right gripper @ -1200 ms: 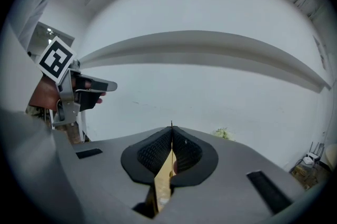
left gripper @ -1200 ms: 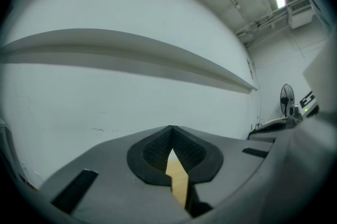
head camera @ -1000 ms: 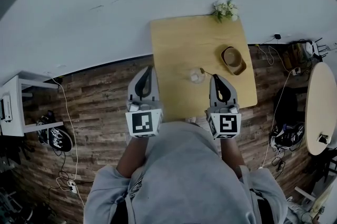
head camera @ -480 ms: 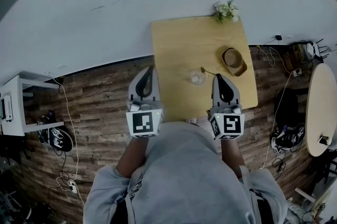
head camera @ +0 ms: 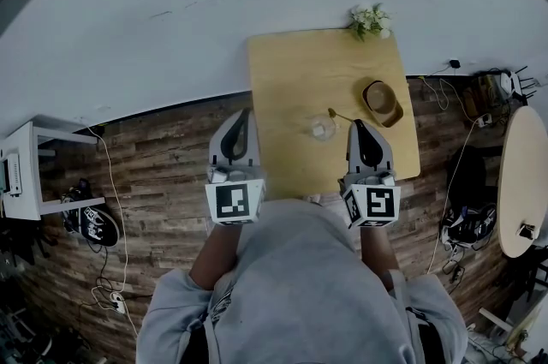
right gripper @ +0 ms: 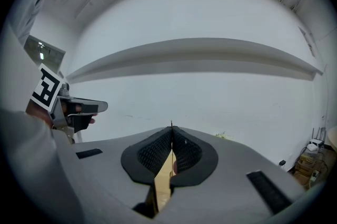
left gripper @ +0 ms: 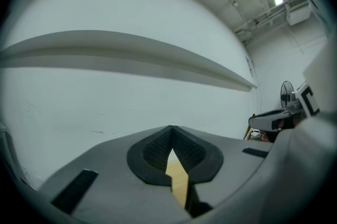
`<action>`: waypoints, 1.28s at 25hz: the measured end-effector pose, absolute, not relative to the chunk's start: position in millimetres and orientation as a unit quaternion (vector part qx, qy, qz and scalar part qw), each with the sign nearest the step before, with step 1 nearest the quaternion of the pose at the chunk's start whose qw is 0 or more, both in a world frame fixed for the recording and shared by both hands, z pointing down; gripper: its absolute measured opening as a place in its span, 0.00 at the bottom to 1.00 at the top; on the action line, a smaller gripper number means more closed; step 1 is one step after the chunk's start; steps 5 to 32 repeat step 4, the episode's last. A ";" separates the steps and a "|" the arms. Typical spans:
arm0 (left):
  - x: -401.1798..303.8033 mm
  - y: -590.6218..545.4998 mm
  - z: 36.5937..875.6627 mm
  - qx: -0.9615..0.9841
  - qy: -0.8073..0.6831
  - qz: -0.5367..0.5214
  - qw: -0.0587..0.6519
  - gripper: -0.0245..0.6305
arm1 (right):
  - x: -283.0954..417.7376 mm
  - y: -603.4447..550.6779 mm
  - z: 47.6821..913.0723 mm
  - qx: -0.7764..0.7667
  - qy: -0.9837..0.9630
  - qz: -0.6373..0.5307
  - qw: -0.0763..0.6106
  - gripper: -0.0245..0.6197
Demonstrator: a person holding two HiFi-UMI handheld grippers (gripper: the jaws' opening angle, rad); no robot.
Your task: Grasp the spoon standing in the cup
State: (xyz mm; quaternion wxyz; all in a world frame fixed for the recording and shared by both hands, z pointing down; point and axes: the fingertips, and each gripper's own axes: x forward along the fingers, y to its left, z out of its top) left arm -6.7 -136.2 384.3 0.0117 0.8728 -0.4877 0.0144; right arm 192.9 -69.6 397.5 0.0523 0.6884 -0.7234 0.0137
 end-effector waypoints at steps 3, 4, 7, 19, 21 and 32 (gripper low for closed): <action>-8.7 -134.7 384.2 0.871 -0.490 0.016 0.013 0.04 | 192.5 -70.6 394.8 0.688 -0.724 0.011 0.050 0.04; -9.2 -134.3 384.4 0.871 -0.491 0.017 0.015 0.04 | 192.5 -70.9 394.0 0.688 -0.724 0.010 0.050 0.04; -9.2 -134.3 384.4 0.871 -0.491 0.017 0.015 0.04 | 192.5 -70.9 394.0 0.688 -0.724 0.010 0.050 0.04; -9.2 -134.3 384.4 0.871 -0.491 0.017 0.015 0.04 | 192.5 -70.9 394.0 0.688 -0.724 0.010 0.050 0.04; -9.2 -134.3 384.4 0.871 -0.491 0.017 0.015 0.04 | 192.5 -70.9 394.0 0.688 -0.724 0.010 0.050 0.04; -9.2 -134.3 384.4 0.871 -0.491 0.017 0.015 0.04 | 192.5 -70.9 394.0 0.688 -0.724 0.010 0.050 0.04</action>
